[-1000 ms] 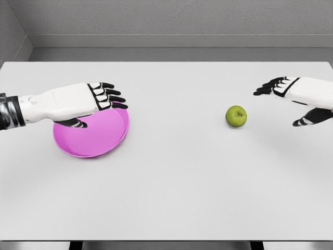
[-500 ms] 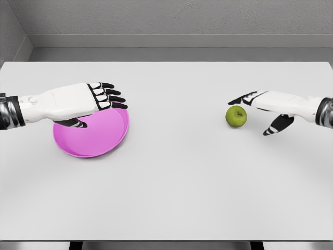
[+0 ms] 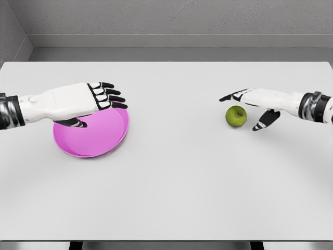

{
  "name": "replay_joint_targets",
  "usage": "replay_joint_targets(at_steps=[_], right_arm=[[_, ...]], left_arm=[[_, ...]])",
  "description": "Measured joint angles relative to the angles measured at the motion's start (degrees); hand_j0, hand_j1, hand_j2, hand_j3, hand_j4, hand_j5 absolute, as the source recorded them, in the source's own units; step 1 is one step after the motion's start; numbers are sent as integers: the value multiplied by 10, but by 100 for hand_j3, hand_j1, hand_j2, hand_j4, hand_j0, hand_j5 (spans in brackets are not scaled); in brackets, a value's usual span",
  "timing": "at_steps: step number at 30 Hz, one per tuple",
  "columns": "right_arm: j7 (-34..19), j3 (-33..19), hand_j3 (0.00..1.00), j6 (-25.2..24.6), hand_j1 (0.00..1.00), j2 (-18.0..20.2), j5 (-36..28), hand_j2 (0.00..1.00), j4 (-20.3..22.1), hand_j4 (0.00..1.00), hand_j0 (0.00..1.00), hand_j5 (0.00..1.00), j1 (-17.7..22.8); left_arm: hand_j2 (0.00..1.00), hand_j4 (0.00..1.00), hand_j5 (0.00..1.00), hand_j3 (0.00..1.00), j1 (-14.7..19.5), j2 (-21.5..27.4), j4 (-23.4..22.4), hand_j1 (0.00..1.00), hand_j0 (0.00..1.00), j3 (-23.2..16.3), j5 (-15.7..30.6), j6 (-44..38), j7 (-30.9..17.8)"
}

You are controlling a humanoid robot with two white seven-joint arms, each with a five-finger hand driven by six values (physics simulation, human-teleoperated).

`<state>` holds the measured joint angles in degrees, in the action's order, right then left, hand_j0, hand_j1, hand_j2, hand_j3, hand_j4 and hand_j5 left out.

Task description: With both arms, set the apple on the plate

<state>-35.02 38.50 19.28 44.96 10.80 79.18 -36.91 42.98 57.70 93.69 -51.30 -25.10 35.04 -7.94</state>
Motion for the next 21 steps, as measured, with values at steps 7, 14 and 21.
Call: replay_joint_targets(at_steps=[7, 14, 21], right_arm=[[0, 11, 100, 1, 100, -10, 1, 100, -18, 100, 100, 100, -5], [0, 16, 100, 3, 100, -22, 2, 100, -43, 100, 100, 100, -24], [0, 27, 100, 4, 100, -37, 8, 100, -66, 100, 100, 100, -28]], left_arm=[[100, 100, 100, 100, 0, 0, 0, 100, 100, 0, 0, 0, 0], [100, 100, 100, 100, 0, 0, 0, 100, 100, 0, 0, 0, 0], [100, 100, 100, 100, 0, 0, 0, 100, 100, 0, 0, 0, 0]])
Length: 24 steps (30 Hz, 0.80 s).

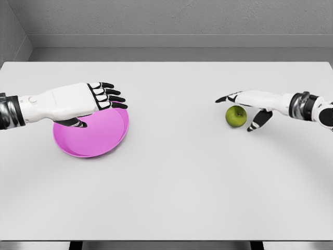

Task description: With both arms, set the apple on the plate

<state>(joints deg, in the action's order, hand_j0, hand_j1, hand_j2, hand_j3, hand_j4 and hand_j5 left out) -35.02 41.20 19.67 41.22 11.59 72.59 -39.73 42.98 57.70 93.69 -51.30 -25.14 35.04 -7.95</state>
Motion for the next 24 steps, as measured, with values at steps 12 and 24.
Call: replay_joint_targets(at_steps=[12, 24], right_arm=[[0, 2, 80, 2, 80, -8, 8, 80, -21, 80, 80, 80, -1], [0, 2, 60, 14, 60, -21, 9, 60, -37, 60, 60, 60, -2]], left_arm=[[100, 100, 100, 100, 1, 0, 0, 100, 100, 0, 0, 0, 0], [100, 100, 100, 100, 1, 0, 0, 100, 100, 0, 0, 0, 0]])
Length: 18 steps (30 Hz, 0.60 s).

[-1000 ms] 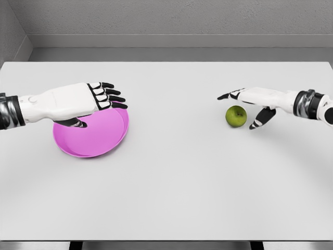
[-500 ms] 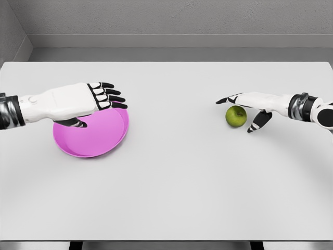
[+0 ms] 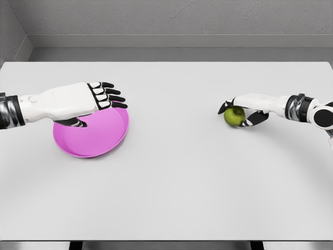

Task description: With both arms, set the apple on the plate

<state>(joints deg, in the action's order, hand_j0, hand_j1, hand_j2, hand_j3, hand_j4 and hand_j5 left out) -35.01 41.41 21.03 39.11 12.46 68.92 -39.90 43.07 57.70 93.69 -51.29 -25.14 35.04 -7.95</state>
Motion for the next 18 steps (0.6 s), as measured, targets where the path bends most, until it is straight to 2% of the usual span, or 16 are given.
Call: replay_joint_targets(at_steps=[2, 5, 9, 13, 18], right_arm=[[0, 0, 58, 1, 58, -1, 0, 58, -1, 58, 58, 58, 0], [0, 0, 48, 6, 48, -2, 0, 48, -2, 48, 48, 48, 0], [0, -1, 48, 25, 48, -3, 0, 48, -2, 48, 48, 48, -2], [0, -3, 47, 86, 47, -5, -12, 47, 1, 47, 47, 47, -11], [0, 31, 47, 118, 47, -53, -25, 47, 19, 47, 47, 47, -46]], left_arm=[[100, 100, 100, 100, 0, 0, 0, 100, 100, 0, 0, 0, 0], [100, 100, 100, 100, 0, 0, 0, 100, 100, 0, 0, 0, 0], [100, 100, 100, 100, 0, 0, 0, 100, 100, 0, 0, 0, 0], [100, 100, 100, 100, 0, 0, -1, 100, 100, 0, 0, 0, 0], [100, 100, 100, 100, 0, 0, -1, 100, 100, 0, 0, 0, 0]])
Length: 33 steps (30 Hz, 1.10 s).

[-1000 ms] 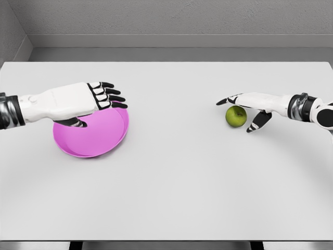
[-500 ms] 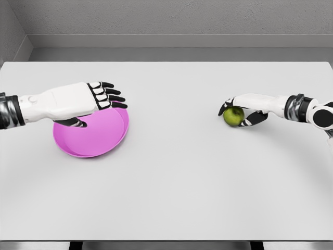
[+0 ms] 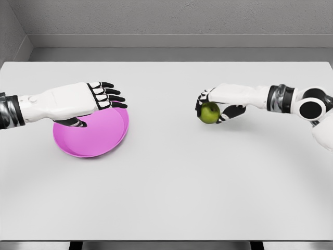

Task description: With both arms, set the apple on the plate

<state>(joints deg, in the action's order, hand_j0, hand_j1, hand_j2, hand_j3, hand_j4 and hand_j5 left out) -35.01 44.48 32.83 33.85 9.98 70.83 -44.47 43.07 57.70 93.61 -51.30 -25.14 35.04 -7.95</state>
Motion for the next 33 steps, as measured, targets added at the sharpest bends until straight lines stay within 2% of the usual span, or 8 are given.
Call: replay_joint_targets(at_steps=[5, 7, 8, 9, 17, 21, 26, 33], right_arm=[[0, 47, 51, 7, 51, -40, -1, 51, 6, 51, 51, 51, 0], [0, 57, 68, 13, 68, -45, -1, 68, 8, 68, 68, 68, -1], [0, 58, 91, 16, 91, -45, -1, 91, 8, 91, 91, 91, -2], [0, 59, 100, 18, 100, -45, -1, 100, 9, 100, 100, 100, -2], [0, -73, 100, 24, 100, 38, -58, 100, -4, 100, 100, 100, 69], [0, -153, 100, 23, 100, 59, -70, 100, -23, 100, 100, 100, 84], [0, -184, 100, 23, 100, 70, -73, 100, -35, 100, 100, 100, 89], [0, -191, 100, 23, 100, 73, -73, 100, -32, 100, 100, 100, 95]], left_arm=[[100, 100, 100, 100, 0, 0, 0, 100, 100, 0, 0, 0, 0], [100, 100, 100, 100, 0, 0, 0, 100, 100, 0, 0, 0, 0], [100, 100, 100, 100, 0, 0, 0, 100, 100, 0, 0, 0, 0], [100, 100, 100, 100, 0, 0, 0, 100, 100, 0, 0, 0, 0], [100, 100, 100, 100, 29, -18, 0, 100, 100, -6, 0, 0, -4], [100, 100, 100, 100, 49, -112, 0, 100, 100, -31, -1, 0, -54], [100, 100, 100, 100, 50, -211, -33, 100, 100, -70, -1, 0, -116], [100, 100, 100, 100, 52, -243, -68, 100, 100, -90, -7, 1, -131]])
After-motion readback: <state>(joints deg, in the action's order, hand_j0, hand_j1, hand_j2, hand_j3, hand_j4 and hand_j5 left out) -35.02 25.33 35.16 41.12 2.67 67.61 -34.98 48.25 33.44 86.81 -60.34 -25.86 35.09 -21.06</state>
